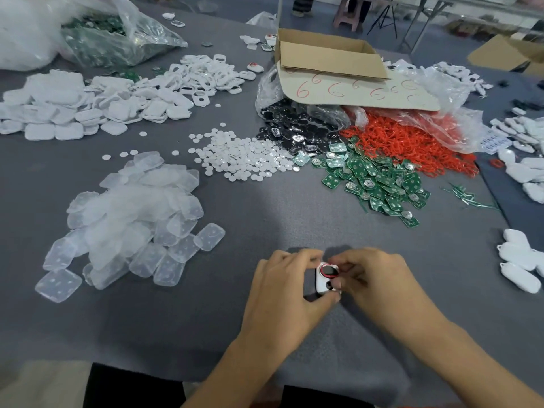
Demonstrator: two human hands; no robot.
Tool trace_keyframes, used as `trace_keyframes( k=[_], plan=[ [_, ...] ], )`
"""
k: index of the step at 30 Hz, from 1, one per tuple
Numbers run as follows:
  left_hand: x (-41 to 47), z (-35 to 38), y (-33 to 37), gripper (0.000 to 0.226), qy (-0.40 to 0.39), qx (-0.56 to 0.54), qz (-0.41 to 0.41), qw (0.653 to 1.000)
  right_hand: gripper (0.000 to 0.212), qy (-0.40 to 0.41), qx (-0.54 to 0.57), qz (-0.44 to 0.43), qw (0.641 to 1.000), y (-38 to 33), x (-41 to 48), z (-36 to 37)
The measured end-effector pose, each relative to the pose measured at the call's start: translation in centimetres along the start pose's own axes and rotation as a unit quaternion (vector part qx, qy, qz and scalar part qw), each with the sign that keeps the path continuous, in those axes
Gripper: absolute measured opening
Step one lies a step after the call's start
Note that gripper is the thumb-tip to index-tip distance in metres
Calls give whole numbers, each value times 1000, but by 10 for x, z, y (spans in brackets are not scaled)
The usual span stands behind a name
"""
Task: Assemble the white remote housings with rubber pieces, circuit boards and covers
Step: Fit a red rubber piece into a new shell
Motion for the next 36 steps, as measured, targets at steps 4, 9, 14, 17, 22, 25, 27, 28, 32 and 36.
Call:
trace_keyframes(
  k=[4,9,14,17,22,25,27,28,32,36],
  plan=[
    [0,-1,0,53,3,-4,-2,1000,23,20,-16,-43,999,-2,4,-5],
    [0,0,0,53,-2,-2,-3,1000,20,-5,-36,-74,997,-4,4,-10],
    [0,-1,0,51,-2,-3,-1,1000,22,-5,-39,-77,996,-4,0,-11],
    [1,0,0,52,-2,2,0,1000,22,4,-29,-77,997,-4,-1,-7],
    [0,-1,0,48,5,-4,4,1000,21,-4,-32,-80,996,2,5,-7],
    [-1,-1,0,48,11,-8,4,1000,20,-36,3,-73,997,5,14,-10],
    [-1,-1,-1,49,8,-10,4,1000,23,-58,31,-67,996,6,19,-12],
    [-1,-1,-2,50,5,-13,4,1000,24,-67,34,-63,995,7,21,-12],
    [0,-1,-2,50,-2,-14,5,1000,23,-69,23,-63,995,10,25,-7],
    [0,0,-2,50,1,-10,5,1000,18,-74,28,-117,990,12,26,-10]
  ],
)
Point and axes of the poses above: each hand's wrist, its own x-axis towards the middle knuckle, its own z-axis out of the palm, y = z × x, the point moved 3 cm from there along x, towards the middle knuckle, and after that the axes turned 9 degrees about -z, right-handed, at the moved point
